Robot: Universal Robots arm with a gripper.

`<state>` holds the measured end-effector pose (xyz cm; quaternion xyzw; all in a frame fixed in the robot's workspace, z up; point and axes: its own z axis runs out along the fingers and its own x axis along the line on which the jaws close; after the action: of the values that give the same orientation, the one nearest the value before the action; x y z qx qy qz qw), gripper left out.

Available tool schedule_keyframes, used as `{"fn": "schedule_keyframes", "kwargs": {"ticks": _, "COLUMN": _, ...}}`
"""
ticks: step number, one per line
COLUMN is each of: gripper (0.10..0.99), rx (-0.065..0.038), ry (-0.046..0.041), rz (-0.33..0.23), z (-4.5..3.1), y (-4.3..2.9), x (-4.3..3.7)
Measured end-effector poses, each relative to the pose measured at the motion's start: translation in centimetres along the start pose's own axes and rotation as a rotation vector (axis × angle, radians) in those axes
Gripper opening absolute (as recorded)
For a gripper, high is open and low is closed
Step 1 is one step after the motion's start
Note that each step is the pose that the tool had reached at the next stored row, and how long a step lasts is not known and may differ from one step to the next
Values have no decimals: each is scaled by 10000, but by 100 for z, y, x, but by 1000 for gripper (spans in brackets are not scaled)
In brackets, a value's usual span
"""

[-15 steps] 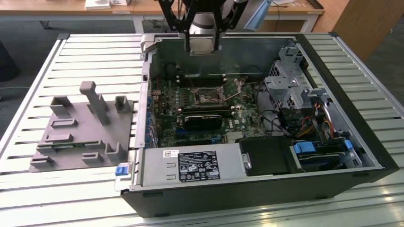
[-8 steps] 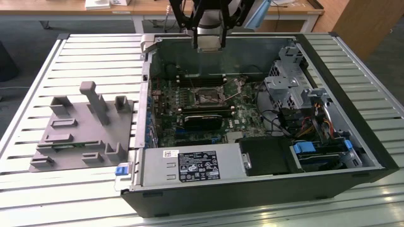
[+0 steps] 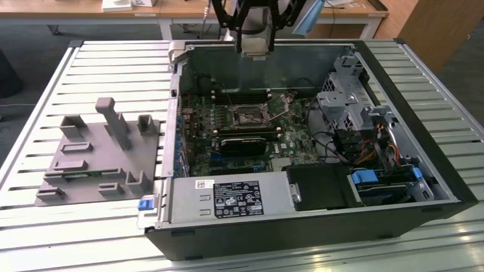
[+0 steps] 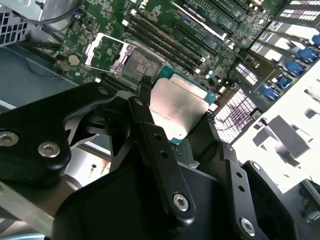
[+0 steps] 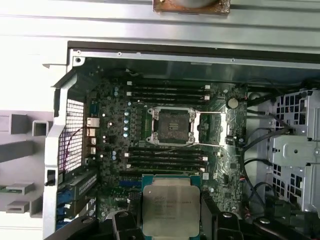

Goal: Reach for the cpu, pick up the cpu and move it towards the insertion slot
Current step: 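Pick up the cpu and move it towards the insertion slot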

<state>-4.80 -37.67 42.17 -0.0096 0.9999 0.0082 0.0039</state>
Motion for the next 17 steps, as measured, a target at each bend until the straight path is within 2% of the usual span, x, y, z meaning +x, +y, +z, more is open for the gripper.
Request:
{"fn": "schedule_keyframes", "kwargs": {"ticks": 5, "gripper": 545, "rx": -1, "ry": 0, "rz": -2, "z": 5, "y": 67, "x": -55}}
{"fn": "schedule_keyframes", "kwargs": {"ticks": 17, "gripper": 545, "rx": 1, "ry": 0, "rz": -2, "z": 23, "y": 141, "x": -161}}
